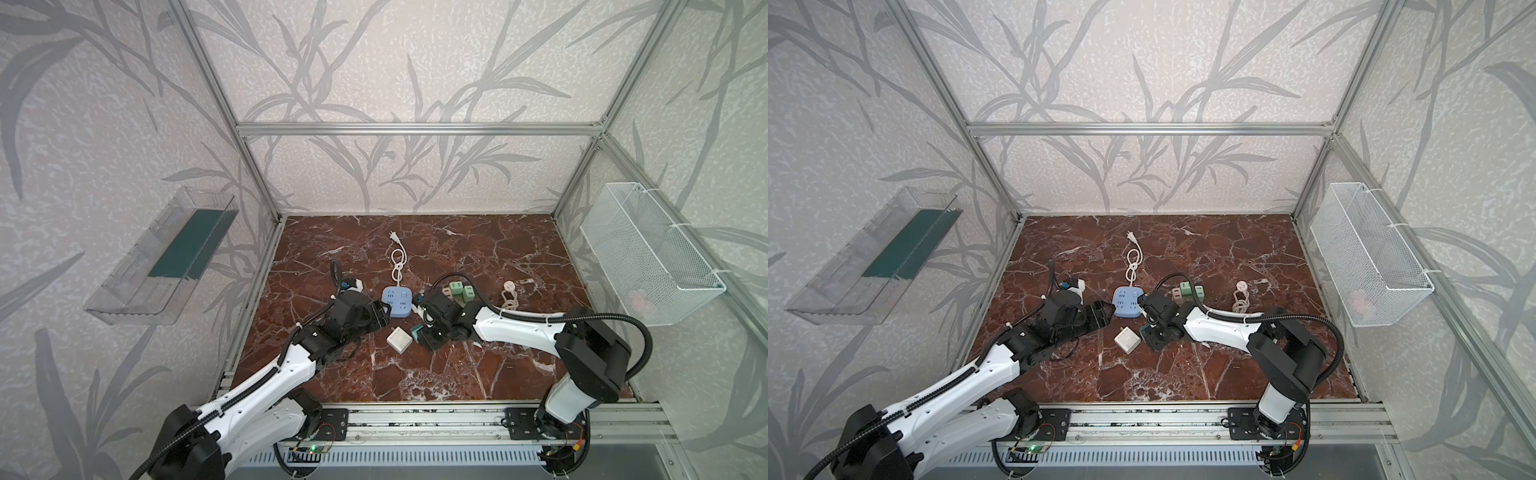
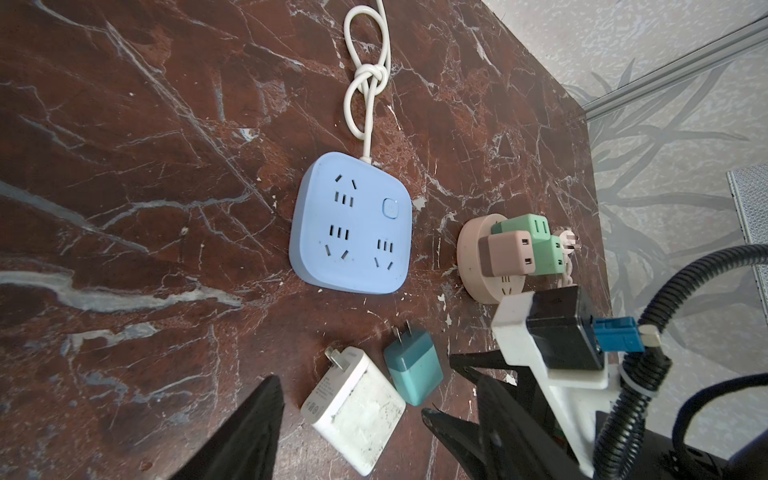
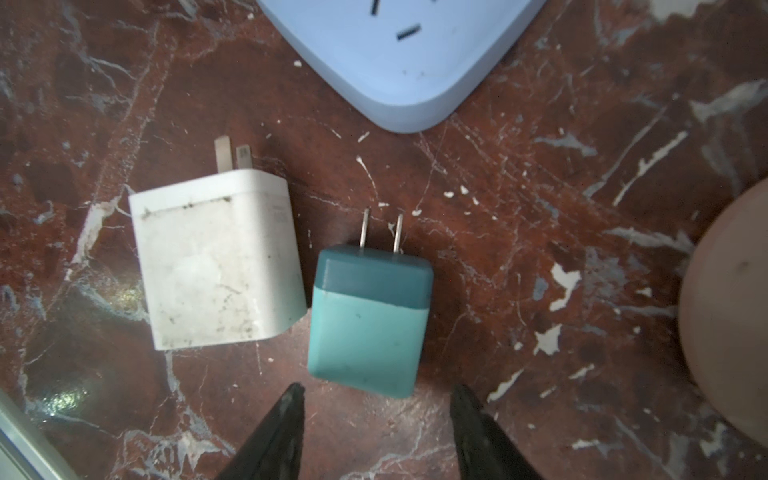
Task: Insert the plug
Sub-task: 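Move the right gripper over the teal charger near the white charger, then close the right gripper on the teal charger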
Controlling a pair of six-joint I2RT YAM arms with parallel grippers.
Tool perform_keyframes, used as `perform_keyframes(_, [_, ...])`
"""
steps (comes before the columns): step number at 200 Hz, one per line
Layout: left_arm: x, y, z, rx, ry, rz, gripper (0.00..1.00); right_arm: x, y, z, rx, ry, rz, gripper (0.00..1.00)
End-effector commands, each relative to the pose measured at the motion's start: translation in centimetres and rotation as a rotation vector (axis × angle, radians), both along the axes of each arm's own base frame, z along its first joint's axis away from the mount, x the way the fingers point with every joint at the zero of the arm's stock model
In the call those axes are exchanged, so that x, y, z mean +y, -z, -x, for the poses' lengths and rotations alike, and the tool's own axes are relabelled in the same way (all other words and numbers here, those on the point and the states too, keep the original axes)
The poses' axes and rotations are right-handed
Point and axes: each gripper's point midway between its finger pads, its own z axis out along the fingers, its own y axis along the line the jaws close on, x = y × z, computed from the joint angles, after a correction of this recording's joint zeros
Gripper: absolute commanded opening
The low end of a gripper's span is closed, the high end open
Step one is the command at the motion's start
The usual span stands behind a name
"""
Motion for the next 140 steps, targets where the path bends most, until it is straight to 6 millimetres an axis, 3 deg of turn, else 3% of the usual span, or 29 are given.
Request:
perform_keyframes(1, [0.0,-0.4,-0.2,-0.005,-0.002,-0.004,0.72,0.9,-0.2,-0.1,0.002,-0.030,0.001,0.57])
perform_keyframes(140, [-0.1,-0.2,-0.3,0.000,0.001,-0.008,0.72,0.8,2.1,-0.5,0.028,-0.030,0.068,0.56])
